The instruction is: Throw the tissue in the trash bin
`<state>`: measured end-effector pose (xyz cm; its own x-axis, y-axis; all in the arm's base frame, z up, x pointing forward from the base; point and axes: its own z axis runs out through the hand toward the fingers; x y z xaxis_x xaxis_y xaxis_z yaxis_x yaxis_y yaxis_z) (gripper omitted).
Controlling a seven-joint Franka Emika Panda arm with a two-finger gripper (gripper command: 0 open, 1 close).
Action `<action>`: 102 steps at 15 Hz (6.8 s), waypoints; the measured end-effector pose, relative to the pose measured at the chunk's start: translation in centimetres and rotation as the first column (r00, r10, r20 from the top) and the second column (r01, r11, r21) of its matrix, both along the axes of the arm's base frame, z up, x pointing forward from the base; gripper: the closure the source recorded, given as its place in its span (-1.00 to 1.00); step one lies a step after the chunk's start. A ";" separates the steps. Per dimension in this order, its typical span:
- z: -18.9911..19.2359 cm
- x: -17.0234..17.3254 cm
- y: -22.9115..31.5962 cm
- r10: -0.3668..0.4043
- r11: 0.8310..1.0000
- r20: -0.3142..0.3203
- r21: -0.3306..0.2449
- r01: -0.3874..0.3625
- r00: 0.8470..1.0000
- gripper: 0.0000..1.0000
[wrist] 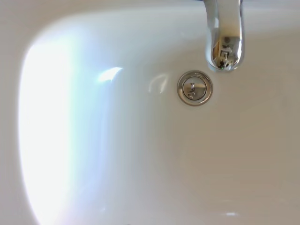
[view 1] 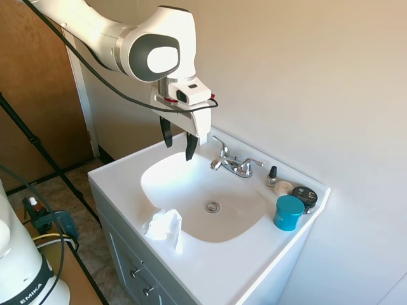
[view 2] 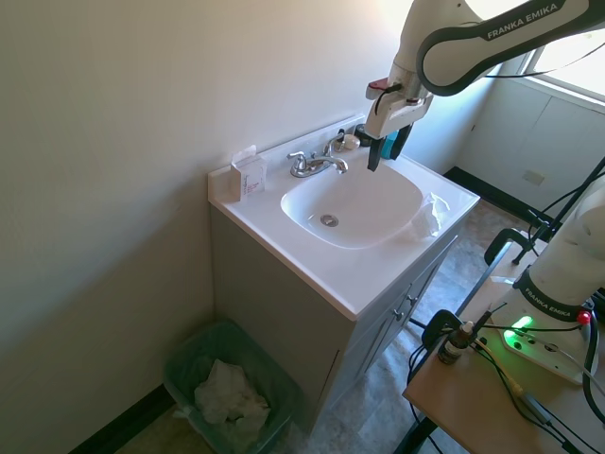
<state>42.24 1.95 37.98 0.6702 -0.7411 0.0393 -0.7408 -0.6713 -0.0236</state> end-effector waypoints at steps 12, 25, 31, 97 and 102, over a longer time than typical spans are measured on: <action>-2.7 -6.3 -2.9 -0.061 0.998 -0.033 -0.022 0.060 0.998 -1.00; -6.9 -7.7 -2.8 -0.039 0.994 -0.274 -0.110 0.009 0.961 -1.00; -11.3 -7.0 -2.6 -0.073 0.992 -0.300 -0.121 0.038 0.951 -1.00; -15.7 -0.1 42.3 0.342 0.931 -0.003 -0.134 -0.340 0.940 1.00; -21.0 0.5 44.3 0.346 0.929 -0.032 -0.129 -0.347 0.938 1.00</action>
<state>42.77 46.24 16.95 0.8851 -0.4514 0.1131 -0.4614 -0.8829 0.0874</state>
